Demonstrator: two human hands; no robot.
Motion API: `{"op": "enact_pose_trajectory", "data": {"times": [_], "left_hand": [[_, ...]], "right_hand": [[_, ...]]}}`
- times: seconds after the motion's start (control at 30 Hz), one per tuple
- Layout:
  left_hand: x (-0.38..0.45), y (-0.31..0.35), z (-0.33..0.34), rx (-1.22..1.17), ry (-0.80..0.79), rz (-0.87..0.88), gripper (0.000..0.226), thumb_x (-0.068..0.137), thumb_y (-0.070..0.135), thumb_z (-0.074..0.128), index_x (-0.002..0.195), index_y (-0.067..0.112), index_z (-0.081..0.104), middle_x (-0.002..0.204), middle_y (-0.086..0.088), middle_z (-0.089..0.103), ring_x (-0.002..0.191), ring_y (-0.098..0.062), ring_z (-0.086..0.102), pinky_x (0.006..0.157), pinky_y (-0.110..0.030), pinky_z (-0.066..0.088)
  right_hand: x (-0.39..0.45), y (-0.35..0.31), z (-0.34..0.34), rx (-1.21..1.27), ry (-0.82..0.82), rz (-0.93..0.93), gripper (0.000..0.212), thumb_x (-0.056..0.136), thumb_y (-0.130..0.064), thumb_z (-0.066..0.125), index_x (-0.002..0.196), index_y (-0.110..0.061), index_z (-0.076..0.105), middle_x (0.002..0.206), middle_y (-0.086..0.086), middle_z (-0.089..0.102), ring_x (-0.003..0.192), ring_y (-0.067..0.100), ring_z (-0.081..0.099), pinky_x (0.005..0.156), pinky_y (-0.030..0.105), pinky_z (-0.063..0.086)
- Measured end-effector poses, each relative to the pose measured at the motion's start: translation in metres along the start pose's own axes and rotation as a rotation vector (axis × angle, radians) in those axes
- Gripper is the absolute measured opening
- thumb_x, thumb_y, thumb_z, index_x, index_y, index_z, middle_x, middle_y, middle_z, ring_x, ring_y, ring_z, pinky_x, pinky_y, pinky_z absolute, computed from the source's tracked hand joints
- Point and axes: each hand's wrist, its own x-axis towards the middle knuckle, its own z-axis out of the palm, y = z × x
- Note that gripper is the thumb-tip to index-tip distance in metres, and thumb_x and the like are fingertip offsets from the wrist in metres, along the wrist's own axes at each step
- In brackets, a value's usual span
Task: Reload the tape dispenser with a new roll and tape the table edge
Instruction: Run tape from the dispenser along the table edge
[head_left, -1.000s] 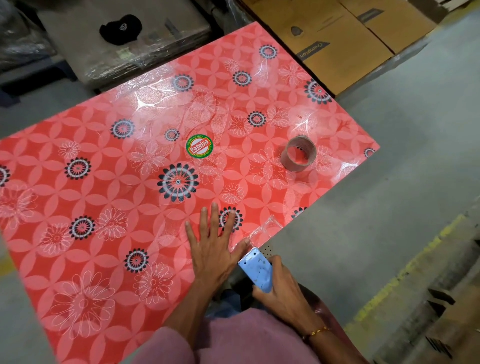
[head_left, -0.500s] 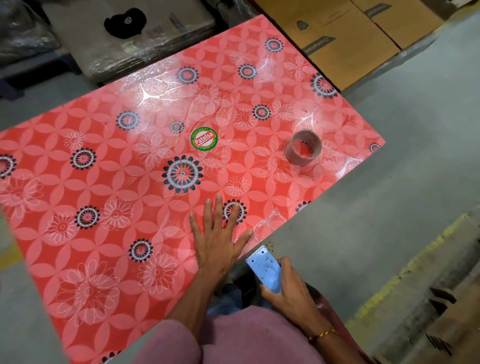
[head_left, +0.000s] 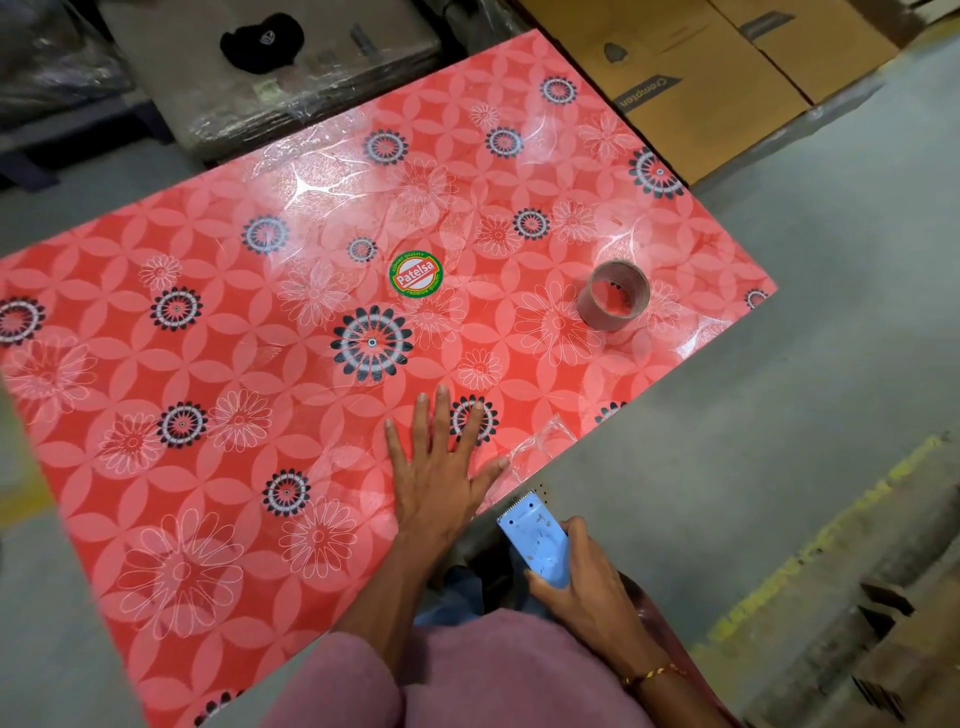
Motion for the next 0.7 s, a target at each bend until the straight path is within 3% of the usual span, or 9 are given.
{"op": "enact_pose_trajectory", "data": {"times": [0.7], "left_hand": [[0.000,-0.001,-0.002,-0.027,0.004,0.005,0.073,0.092,0.075,0.006,0.157,0.041,0.006,0.169,-0.007,-0.007,0.155,-0.031,-0.006,0.119,-0.067,-0.002]], "right_hand": [[0.003,-0.012,0.000,-0.097,-0.060,0.046,0.045,0.081,-0.058,0.059,0.102,-0.032,0.028,0.108,0.000,0.061,0.099,0.026,0.060,0.076,0.035,0.046]]}}
